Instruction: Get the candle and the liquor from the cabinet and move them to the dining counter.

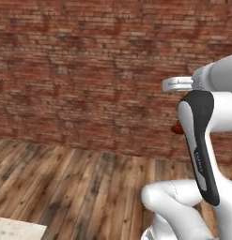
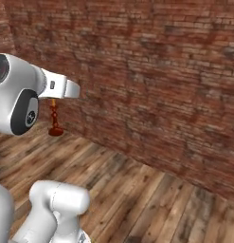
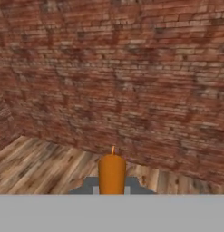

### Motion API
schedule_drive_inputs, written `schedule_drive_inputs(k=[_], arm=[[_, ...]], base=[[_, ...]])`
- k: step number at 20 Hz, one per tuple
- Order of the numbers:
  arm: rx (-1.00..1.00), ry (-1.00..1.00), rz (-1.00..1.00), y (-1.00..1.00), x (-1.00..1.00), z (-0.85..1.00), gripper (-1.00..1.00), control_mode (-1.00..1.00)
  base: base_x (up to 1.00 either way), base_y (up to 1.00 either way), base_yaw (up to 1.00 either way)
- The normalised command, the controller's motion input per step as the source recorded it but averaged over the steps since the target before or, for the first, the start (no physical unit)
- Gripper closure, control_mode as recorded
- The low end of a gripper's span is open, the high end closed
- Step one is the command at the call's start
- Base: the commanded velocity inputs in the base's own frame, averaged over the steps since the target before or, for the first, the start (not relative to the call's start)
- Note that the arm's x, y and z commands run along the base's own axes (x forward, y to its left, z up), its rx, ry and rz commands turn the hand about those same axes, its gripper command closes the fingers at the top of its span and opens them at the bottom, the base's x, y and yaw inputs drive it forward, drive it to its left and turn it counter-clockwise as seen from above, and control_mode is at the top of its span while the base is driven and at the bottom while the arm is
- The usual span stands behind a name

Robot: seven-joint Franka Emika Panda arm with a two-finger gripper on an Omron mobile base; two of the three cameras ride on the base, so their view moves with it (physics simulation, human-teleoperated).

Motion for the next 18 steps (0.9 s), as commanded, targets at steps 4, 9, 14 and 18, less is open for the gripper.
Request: schedule_drive_inputs(k=[4,9,14,18], arm=[[0.00,0.00,0.00,0.00,0.00,0.00,1.00,1.00],[0.00,0.00,0.00,0.00,0.00,0.00,1.00,1.00],[0.00,0.00,0.00,0.00,0.00,0.00,1.00,1.00],[0.00,0.00,0.00,0.00,0.00,0.00,1.00,1.00]], base=[[0.77,-0.03,0.85],[0.79,-0.07,0.85],[0.78,-0.16,0.83],[0.77,-0.21,0.82]])
